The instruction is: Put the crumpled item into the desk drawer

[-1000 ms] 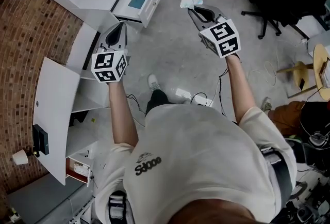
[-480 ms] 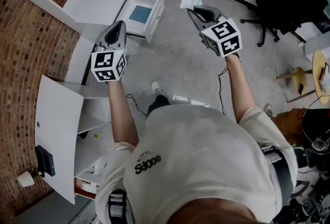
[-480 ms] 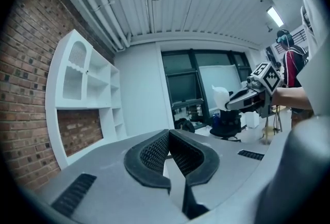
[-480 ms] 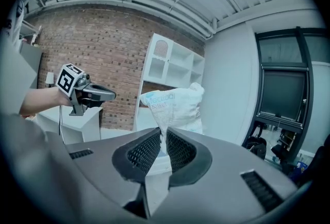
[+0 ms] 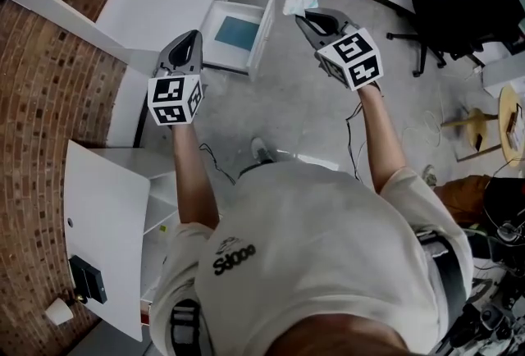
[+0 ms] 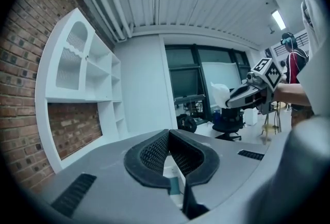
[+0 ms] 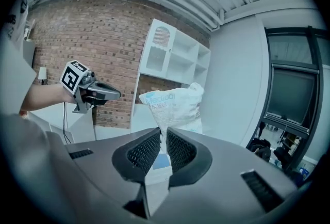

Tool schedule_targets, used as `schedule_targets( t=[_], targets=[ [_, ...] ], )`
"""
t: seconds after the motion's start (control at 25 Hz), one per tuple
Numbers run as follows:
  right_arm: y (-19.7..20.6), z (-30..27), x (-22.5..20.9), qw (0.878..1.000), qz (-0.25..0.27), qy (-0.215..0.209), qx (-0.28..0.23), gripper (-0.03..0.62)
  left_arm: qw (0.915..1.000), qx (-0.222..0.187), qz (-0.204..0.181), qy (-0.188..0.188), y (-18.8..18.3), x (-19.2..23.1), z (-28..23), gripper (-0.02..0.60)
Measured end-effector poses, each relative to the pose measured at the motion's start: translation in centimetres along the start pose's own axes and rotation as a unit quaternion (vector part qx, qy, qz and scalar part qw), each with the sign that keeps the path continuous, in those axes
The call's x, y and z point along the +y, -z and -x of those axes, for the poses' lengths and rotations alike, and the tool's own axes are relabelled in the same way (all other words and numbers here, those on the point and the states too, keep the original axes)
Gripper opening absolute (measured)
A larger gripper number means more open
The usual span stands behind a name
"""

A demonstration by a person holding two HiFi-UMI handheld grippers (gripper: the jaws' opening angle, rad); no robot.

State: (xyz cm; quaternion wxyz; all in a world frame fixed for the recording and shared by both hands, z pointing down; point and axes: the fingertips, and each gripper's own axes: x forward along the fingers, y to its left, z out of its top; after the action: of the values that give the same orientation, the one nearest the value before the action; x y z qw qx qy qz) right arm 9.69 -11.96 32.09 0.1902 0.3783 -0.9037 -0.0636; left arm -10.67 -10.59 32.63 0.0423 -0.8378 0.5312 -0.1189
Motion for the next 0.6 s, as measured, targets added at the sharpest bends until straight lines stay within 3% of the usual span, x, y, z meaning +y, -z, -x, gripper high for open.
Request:
schedule_targets(
  t=[0.6],
  targets=[
    [0.9,-15.1,0.5,0.997,-0.031,-0.038,0.064,0.035,0.9986,0.032,0.033,0.025,6.2,10.1,-6.7,0.018]
  ],
)
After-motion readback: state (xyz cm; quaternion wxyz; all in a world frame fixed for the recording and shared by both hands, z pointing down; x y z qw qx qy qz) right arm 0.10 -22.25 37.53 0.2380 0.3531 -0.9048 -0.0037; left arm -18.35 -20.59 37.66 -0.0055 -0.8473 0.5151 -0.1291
